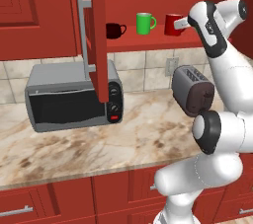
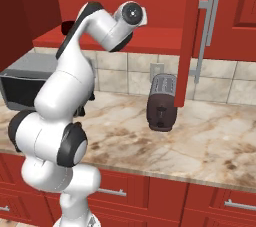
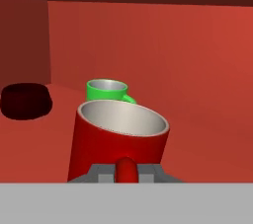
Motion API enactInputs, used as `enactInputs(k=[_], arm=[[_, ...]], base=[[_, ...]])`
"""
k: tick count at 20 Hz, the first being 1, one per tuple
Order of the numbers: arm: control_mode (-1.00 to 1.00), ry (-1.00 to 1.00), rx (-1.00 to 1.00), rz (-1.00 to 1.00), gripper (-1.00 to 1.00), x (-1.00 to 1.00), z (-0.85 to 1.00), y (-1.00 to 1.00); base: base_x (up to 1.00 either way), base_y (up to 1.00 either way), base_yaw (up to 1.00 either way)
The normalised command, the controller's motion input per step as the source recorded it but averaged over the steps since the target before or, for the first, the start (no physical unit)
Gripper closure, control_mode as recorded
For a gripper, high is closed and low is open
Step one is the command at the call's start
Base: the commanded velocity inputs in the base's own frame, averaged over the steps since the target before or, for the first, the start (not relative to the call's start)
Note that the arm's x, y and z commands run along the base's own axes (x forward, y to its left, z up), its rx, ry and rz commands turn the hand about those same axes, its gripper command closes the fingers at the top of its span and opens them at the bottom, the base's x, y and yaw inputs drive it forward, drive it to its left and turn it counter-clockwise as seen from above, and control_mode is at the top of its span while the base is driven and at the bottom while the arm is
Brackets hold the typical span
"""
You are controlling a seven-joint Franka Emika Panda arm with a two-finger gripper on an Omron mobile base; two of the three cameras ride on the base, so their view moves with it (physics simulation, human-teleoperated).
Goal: Pick the mug on the counter and place it in the cabinet with the handle facing the right, like the mugs already inside.
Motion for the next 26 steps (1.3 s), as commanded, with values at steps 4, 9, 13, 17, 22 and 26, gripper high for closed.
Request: enactInputs(k=[4, 9, 13, 17, 22, 26], arm=[[-1.0, 0.0, 0.0, 0.11, 1.0, 0.0, 0.0, -0.12], [-1.0, 0.0, 0.0, 0.09, 1.0, 0.0, 0.0, -0.05], [-1.0, 0.0, 0.0, 0.04, 1.0, 0.0, 0.0, 0.0], [-1.0, 0.0, 0.0, 0.04, 1.0, 0.0, 0.0, 0.0], [-1.0, 0.0, 0.0, 0.05, 1.0, 0.0, 0.0, 0.0], [-1.0, 0.0, 0.0, 0.04, 1.0, 0.0, -0.02, 0.0]], base=[[0.0, 0.0, 0.0], [0.0, 0.0, 0.0], [0.0, 0.0, 0.0], [0.0, 0.0, 0.0], [0.0, 0.0, 0.0], [0.0, 0.0, 0.0]])
